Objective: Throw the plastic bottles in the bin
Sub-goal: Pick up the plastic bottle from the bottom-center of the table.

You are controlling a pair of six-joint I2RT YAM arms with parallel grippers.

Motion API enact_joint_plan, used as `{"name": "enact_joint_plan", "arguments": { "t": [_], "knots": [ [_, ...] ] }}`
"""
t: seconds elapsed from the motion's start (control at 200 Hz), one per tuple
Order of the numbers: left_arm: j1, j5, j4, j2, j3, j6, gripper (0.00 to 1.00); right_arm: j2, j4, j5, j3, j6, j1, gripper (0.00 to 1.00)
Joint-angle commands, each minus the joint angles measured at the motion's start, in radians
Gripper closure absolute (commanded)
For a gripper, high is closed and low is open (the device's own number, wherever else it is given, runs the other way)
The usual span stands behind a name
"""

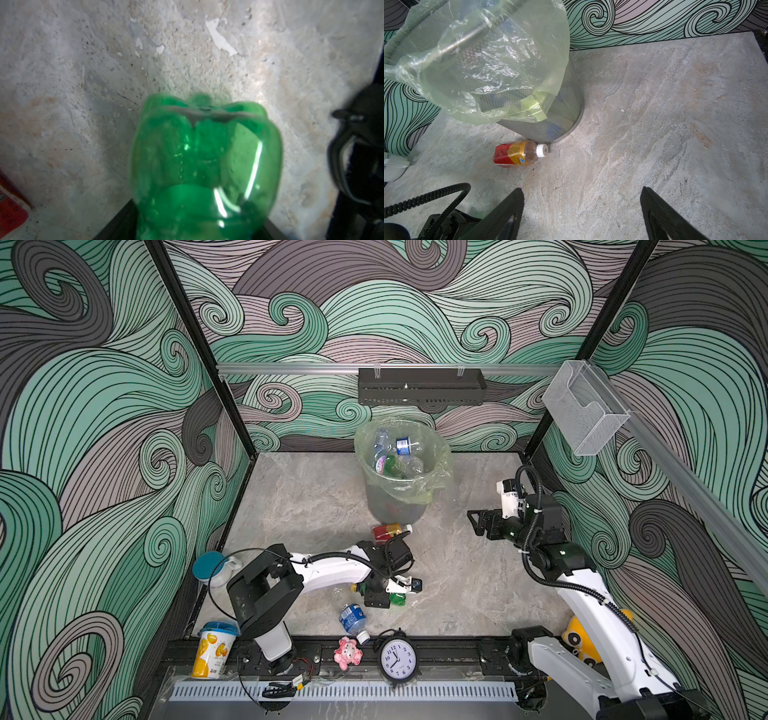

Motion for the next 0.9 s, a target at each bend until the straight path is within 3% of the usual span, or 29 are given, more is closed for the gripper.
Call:
{"name": "enact_joint_plan", "arguments": {
  "t": [0.0,0.13,0.501,0.891],
  "knots": [
    [-0.007,-0.024,0.036,0.016,0.021,-0.011,0.29,-0.02,-0.012,-0.01,-0.005,0.001,-0.009,0.12],
    [-0.006,-0.036,0.054,-0.002,0.026,-0.028,0.39,-0.027,-0.01,-0.01,-0.011,0.002,-0.013,0.12],
    [0.051,-0.111,0.214,-0.179,0.009,-0.247,0.4,-0.013,0.011,-0.024,-0.015,0.007,-0.015,0.12],
    [0.209,-0.212,0.453,-0.576,-0.214,-0.562,0.38,0.025,-0.013,-0.01,0.011,-0.022,-0.014,0.13]
  ]
}}
